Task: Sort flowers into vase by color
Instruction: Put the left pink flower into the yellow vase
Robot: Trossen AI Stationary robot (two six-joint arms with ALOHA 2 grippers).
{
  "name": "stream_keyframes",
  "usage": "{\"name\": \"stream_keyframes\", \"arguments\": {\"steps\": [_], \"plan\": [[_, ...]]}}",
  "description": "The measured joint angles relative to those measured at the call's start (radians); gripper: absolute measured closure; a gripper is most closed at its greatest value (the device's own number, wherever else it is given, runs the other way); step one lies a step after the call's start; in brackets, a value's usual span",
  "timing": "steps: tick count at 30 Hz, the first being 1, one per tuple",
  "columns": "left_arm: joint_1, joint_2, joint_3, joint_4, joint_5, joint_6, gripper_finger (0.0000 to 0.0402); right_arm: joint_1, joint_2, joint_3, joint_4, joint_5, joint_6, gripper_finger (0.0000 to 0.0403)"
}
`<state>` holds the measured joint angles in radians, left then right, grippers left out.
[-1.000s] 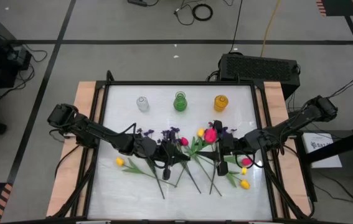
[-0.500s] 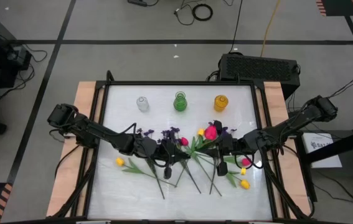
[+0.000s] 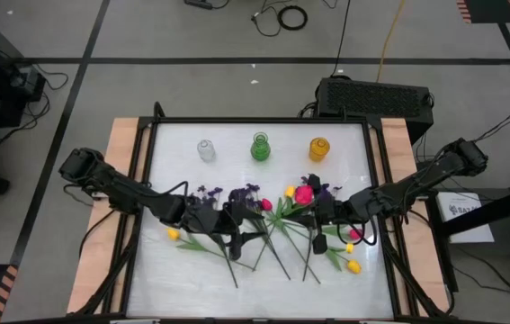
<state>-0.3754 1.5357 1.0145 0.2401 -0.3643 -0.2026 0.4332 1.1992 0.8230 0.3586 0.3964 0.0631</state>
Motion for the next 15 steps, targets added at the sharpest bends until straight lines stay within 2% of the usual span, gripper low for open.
{"name": "stream_keyframes", "arguments": {"steps": [4, 15], "plan": [[0.0, -0.002, 0.0, 0.026, -0.066, -0.001, 0.0178, -0.004, 0.0, 0.0, -0.005, 0.001, 0.0, 0.0402], [0.007, -0.002, 0.0, 0.043, -0.071, 0.007, 0.0178, -0.016, 0.0, 0.0, -0.033, 0.001, 0.003, 0.0403]]}}
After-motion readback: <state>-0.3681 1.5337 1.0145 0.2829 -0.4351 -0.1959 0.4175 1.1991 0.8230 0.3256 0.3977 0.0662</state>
